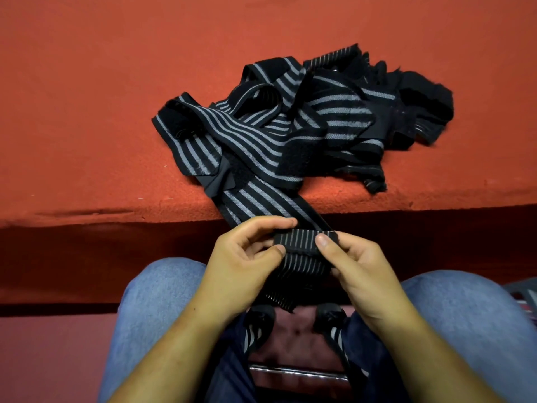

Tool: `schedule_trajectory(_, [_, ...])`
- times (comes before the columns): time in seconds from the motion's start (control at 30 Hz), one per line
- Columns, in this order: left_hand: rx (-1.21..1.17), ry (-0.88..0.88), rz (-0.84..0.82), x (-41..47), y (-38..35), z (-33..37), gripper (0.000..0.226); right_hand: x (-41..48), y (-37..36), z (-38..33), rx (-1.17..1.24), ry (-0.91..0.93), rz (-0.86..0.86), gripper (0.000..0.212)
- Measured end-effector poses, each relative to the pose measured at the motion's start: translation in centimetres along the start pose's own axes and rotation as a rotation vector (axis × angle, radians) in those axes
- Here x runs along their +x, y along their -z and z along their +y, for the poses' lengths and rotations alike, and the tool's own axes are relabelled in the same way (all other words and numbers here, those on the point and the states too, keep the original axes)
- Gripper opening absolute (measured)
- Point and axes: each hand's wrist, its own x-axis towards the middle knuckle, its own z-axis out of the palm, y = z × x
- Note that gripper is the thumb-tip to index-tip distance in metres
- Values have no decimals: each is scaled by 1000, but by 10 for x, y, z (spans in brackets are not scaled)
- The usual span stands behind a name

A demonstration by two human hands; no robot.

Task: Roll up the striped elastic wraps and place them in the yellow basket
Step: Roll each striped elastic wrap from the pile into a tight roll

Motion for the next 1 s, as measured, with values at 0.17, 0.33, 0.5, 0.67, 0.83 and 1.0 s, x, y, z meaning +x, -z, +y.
schedule_trajectory(0.17, [-39, 113, -40, 1, 3, -3, 36, -2, 2, -2, -37, 53, 13, 27])
schedule_trajectory(0.33, [3, 104, -54, 2, 2, -4, 32, -2, 3, -1, -57, 70, 11, 23])
schedule_trajectory(0.5, [-16, 86, -14, 2, 3, -5, 31, -2, 1, 0, 0, 13, -26, 35])
schedule_trajectory(0.67, [-52, 115, -53, 1, 2, -5, 30, -1, 0, -2, -37, 55, 9, 27])
schedule_trajectory(0.83, [-38, 90, -44, 0, 1, -2, 23, -1, 0, 0, -16, -23, 18, 37])
schedule_trajectory(1.0, [-1, 15, 18, 0, 2, 1, 22, 0, -1, 0, -60, -129, -10, 57])
